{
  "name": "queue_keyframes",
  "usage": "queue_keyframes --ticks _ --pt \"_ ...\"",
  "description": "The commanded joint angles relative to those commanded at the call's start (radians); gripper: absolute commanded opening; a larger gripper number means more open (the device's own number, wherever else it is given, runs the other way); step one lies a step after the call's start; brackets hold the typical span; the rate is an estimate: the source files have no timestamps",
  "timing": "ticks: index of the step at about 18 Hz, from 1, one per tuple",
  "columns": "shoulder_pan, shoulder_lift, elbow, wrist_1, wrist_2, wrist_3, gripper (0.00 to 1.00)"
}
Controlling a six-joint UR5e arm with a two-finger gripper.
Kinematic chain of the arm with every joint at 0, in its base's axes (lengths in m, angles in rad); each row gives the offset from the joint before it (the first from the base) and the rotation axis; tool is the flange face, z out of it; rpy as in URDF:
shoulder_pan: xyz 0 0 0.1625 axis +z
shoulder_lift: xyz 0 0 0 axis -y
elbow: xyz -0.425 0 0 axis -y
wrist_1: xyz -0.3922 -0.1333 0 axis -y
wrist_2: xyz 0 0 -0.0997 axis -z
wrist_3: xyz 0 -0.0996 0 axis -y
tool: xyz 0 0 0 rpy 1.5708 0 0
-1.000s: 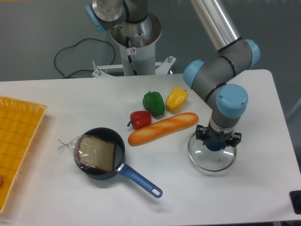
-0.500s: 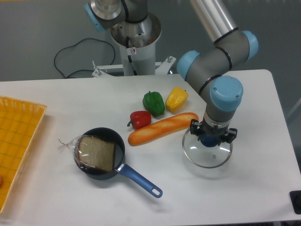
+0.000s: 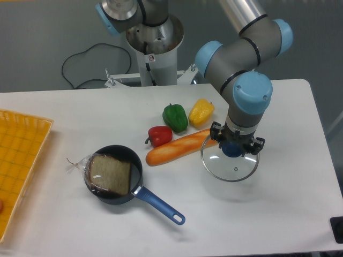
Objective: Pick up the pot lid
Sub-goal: 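Lift the glass lid by its knob and move it toward the baguette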
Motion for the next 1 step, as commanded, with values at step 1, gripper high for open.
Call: queue_keyframes --ticks 1 --pt "0.0 0.002 0.0 -0.002 0.0 0.0 0.52"
